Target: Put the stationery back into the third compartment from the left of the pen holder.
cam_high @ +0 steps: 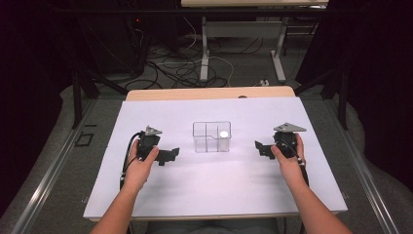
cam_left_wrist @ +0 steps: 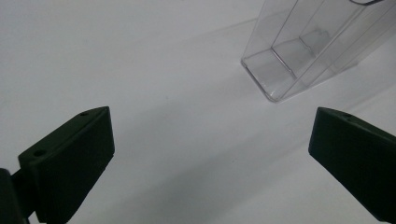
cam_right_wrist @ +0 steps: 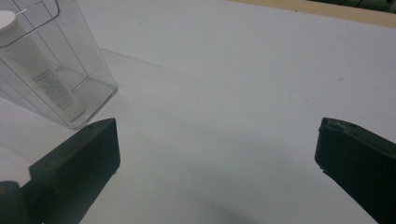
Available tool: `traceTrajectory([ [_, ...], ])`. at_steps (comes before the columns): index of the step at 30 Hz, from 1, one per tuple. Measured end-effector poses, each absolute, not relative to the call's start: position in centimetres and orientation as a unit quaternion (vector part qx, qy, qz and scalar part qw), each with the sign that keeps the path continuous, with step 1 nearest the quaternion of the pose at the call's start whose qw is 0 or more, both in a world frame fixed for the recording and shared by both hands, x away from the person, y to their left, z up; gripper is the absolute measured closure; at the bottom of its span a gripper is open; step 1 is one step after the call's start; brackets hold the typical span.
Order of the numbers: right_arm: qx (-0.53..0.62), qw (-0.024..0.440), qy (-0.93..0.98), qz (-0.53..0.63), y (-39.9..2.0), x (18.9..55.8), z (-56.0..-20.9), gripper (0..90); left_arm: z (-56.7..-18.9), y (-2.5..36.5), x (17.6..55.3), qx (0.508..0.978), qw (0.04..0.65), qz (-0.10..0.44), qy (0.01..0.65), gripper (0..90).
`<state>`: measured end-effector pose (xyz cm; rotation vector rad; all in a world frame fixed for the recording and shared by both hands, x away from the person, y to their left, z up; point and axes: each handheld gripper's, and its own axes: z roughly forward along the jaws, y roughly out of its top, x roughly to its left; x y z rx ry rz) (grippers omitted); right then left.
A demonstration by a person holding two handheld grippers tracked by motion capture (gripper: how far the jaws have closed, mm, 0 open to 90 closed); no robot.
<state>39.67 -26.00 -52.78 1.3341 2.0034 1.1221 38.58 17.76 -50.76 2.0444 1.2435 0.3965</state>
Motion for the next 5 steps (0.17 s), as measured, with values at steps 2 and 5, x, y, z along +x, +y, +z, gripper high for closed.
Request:
traceTrajectory([
  [2, 0.489, 0.239, 0.732, 0.410, -26.10, 39.70, -52.84, 0.0, -50.83, 17.82, 38.64, 0.789, 0.351, 0.150, 0.482, 0.4],
  [5, 0.497, 0.235, 0.729, 0.408, -26.19, 39.69, -52.92, 0.0, -50.81, 17.85, 38.75, 0.789, 0.350, 0.152, 0.482, 0.4],
])
